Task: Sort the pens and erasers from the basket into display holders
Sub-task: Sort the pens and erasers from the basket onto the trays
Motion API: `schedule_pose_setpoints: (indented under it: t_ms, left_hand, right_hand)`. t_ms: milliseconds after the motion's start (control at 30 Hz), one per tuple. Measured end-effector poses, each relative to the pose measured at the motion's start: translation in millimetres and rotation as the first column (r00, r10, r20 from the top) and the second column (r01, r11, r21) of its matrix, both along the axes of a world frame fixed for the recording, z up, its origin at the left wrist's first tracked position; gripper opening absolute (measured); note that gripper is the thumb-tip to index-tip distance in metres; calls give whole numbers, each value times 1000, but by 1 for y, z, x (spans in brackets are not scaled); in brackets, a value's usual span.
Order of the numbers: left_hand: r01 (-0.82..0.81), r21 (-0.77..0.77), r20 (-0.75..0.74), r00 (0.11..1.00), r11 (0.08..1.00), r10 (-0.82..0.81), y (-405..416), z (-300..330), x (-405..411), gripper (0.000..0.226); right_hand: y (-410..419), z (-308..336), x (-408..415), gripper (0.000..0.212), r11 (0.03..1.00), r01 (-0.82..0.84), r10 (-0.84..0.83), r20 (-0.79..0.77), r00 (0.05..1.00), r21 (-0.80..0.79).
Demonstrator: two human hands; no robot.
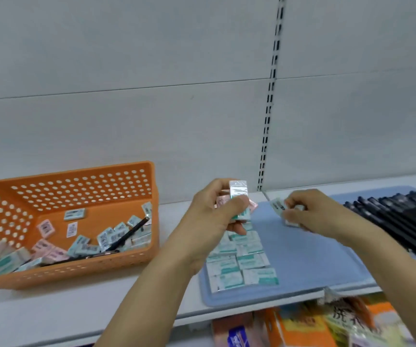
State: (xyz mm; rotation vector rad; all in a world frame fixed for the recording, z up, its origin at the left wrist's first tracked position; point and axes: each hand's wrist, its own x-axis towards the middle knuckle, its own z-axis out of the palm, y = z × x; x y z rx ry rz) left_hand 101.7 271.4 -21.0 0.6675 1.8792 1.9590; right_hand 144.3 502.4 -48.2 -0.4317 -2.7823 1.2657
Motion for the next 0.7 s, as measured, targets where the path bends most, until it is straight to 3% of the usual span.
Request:
schedule_pose_setpoints:
  t_ms: [67, 133, 233, 400, 433, 500, 567, 633, 700]
  left_hand:
    - [18, 30, 146, 989, 999, -22, 23, -12, 3, 14]
    - [5, 94, 339, 940, 996, -37, 41, -23, 3, 10]
    - [-61, 223, 574, 815, 973, -81, 57, -37, 1, 7]
    - [-155, 300, 703, 703, 941, -108, 72, -51, 3, 15]
    - [-179, 309, 716, 690, 934, -105, 75, -52, 4, 15]
    - [-197, 332, 721, 683, 922, -114, 81, -53, 6, 20]
    - [-147, 367, 698, 697, 919, -167, 87, -53, 9, 38]
    - [-87, 391, 674, 705, 916, -221, 90, -52, 11, 56]
    - [-60, 392, 671, 701, 918, -241, 94, -52, 15, 63]
  right_hand:
    - [20, -18, 6, 15, 981, -42, 9, 174, 985, 189]
    - [29, -32, 11, 10, 949, -83, 10, 233, 973, 305]
    - [30, -40, 13, 26, 941, -62, -7, 202, 979, 333]
    - [27, -40, 16, 34, 806, 29, -24, -17, 1000, 591]
    - [24, -37, 17, 33, 814, 67, 2, -118, 993, 577]
    - [10, -27, 22, 32, 934, 77, 30, -290, 957, 349]
    - [-6, -17, 25, 39, 989, -4, 49, -297, 954, 149]
    - [-15, -16, 23, 44, 977, -33, 79, -210, 974, 210]
    - [-14, -16, 23, 35, 957, 14, 41, -181, 983, 290]
